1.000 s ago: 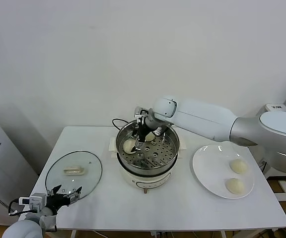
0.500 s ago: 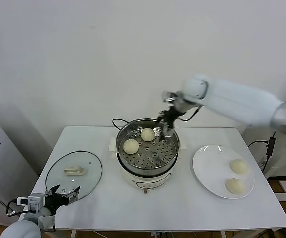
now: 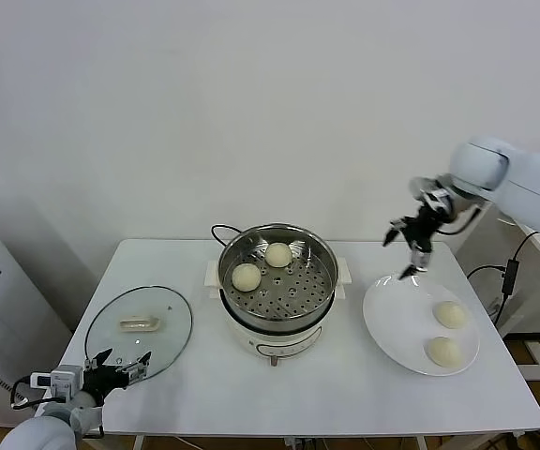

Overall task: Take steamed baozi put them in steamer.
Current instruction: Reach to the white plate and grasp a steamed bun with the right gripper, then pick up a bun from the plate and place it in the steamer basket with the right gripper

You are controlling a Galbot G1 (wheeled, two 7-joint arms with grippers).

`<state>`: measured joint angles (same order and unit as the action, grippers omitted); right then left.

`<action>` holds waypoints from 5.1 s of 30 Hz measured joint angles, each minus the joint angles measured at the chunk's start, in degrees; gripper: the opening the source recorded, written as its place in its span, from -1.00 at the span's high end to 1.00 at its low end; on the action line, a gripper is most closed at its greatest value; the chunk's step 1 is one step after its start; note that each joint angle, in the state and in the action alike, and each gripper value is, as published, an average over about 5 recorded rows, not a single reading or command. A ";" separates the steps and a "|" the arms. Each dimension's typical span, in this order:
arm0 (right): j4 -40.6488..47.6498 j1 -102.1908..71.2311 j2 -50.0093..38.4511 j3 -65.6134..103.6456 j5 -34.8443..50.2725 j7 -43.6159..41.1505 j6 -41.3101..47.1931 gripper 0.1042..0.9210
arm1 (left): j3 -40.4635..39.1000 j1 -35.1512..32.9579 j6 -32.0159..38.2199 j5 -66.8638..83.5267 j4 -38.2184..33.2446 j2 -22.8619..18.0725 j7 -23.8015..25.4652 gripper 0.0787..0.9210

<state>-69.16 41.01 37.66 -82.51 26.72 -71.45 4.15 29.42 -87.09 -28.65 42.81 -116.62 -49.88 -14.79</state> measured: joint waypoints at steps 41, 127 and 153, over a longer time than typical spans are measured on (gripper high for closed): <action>7.53 -39.10 -6.28 32.99 -29.40 -0.64 -13.25 -0.76 | -0.88 0.61 -0.46 0.03 -0.37 0.54 -0.12 -0.77; -5.90 -14.27 25.26 21.76 -29.89 -0.26 -44.55 -0.03 | -1.22 0.66 -0.46 -0.58 -0.58 -0.46 -0.47 -0.77; -6.66 -22.47 26.87 25.31 -41.00 0.12 -48.58 -0.72 | -1.25 0.63 -0.35 -0.37 -0.27 -0.19 -0.40 -0.77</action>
<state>-75.82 18.54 64.53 -57.20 -14.28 -71.33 -44.43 28.18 -86.46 -29.00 42.44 -116.88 -50.07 -15.19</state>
